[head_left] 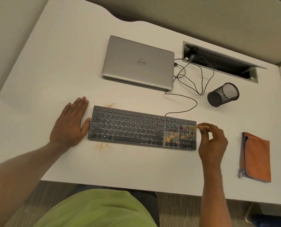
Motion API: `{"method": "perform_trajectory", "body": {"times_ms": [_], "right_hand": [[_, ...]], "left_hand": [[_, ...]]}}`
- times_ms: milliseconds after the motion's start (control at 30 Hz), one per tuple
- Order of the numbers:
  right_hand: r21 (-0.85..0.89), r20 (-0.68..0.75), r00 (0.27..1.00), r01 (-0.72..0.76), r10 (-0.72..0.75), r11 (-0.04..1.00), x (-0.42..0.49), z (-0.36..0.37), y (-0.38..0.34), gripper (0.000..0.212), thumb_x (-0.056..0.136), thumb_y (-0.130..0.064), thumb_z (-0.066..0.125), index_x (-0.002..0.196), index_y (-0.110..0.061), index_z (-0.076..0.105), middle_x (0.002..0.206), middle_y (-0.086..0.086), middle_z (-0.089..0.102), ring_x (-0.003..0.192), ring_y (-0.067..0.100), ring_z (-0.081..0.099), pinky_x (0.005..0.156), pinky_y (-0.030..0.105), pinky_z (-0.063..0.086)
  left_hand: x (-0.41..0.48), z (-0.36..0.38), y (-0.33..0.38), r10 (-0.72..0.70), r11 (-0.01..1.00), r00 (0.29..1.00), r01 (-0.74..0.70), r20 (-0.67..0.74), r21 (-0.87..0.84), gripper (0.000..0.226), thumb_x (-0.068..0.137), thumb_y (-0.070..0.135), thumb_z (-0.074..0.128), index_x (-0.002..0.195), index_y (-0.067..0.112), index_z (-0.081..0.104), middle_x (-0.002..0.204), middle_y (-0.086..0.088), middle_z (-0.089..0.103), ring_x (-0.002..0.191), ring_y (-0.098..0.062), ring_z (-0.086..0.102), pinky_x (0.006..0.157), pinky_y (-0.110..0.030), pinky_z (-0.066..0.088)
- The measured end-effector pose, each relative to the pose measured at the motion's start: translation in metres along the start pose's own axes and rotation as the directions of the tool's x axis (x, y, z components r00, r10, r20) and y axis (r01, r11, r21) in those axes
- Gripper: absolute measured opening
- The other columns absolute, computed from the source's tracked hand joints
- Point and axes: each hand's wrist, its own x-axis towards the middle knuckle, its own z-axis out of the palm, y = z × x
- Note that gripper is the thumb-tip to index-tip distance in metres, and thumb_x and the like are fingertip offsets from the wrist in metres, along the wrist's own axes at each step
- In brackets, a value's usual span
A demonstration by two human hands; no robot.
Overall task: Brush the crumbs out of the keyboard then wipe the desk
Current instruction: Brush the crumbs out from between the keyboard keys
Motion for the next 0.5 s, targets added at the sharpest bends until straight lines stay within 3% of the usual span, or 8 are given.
{"method": "perform_trajectory", "body": {"times_ms": [100,267,500], "right_hand": [[0.137,0.041,0.999,0.004,-0.01,0.991,0.003,0.01,-0.022,0.013,0.098,-0.01,0.068,0.097,-0.021,0.075,0.099,-0.015,0.072,0.101,0.009,0.063,0.083,0.025,0.047],[0.112,0.162,0.985,0.035,-0.053,0.993,0.01,0.025,-0.027,0.015,0.098,-0.009,0.069,0.099,-0.022,0.076,0.101,-0.003,0.072,0.099,0.0,0.062,0.08,0.009,0.047],[-0.075,0.017,1.0,-0.022,0.023,0.997,0.01,0.007,0.006,0.011,0.097,-0.012,0.069,0.099,-0.02,0.076,0.098,-0.004,0.074,0.092,0.013,0.062,0.089,0.042,0.053]], "left_hand": [[0.0,0.0,0.001,0.001,1.0,1.0,-0.001,0.006,0.002,0.07,0.108,0.042,0.029,0.17,0.01,0.022,0.177,-0.004,0.021,0.165,-0.016,0.014,0.135,-0.043,0.012],[0.0,-0.001,0.001,-0.005,1.0,1.0,0.005,0.012,0.008,0.07,0.108,0.042,0.029,0.17,0.011,0.021,0.178,-0.003,0.019,0.165,-0.015,0.012,0.135,-0.04,0.009],[0.0,0.001,-0.001,-0.007,1.0,1.0,0.007,0.01,0.01,0.07,0.108,0.042,0.03,0.171,0.011,0.019,0.178,-0.003,0.019,0.165,-0.015,0.011,0.135,-0.043,0.011]]}}
